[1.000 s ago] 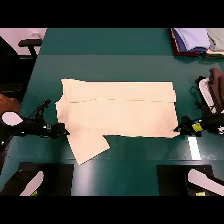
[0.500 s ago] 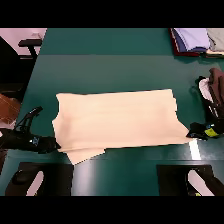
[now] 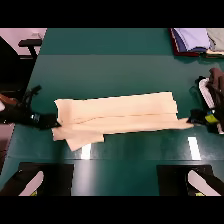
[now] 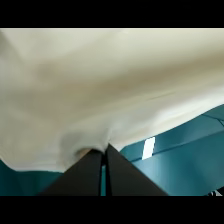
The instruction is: Fold the shirts.
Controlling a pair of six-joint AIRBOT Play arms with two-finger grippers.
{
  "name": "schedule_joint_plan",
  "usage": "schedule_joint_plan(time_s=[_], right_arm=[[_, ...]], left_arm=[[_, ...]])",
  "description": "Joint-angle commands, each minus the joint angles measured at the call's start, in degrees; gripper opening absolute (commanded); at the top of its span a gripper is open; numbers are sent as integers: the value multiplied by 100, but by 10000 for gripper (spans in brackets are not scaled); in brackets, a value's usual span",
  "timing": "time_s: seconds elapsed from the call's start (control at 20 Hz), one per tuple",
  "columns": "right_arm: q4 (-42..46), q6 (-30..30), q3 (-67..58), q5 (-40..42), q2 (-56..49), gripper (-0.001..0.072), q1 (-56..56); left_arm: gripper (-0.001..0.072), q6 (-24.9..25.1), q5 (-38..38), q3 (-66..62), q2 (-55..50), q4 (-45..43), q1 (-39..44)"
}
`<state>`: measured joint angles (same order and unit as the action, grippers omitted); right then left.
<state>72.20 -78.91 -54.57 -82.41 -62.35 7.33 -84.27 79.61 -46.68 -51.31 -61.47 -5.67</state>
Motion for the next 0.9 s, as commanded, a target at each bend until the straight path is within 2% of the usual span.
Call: schedule_joint_plan(time_s=[0.0,0.25,0.45,0.5,0.55,0.6,0.65,0.75,0.85], right_arm=[[-70,-15,-1119,470,-1145,16,-463],[-72,-15,-2535,343,-2549,16,-691],[-72,-11,-3130,122,-3195,18,-691],[-103,9,-3195,144,-3281,45,-691],[-271,203,-3250,179,-3331,181,-658],[-522,376,-3287,203,-3344,257,-592],[-831,535,-3292,243,-3316,294,-516],[-1237,743,-3287,151,-3257,487,-278],[-1263,813,-3265,-192,-3254,517,24]], left_arm=[[24,564,-678,-883,-1403,-7,-2],[26,680,-1150,-1906,-2673,-4,-2],[28,719,-1482,-2057,-2905,-2,-2],[50,717,-1558,-2059,-2905,20,-2],[304,708,-1600,-2059,-2905,48,-2],[557,638,-1631,-2059,-2905,72,-2],[548,625,-1635,-2059,-2903,153,-2],[542,627,-1545,-2059,-2903,271,-7],[541,632,-1381,-2059,-2903,435,-7]])
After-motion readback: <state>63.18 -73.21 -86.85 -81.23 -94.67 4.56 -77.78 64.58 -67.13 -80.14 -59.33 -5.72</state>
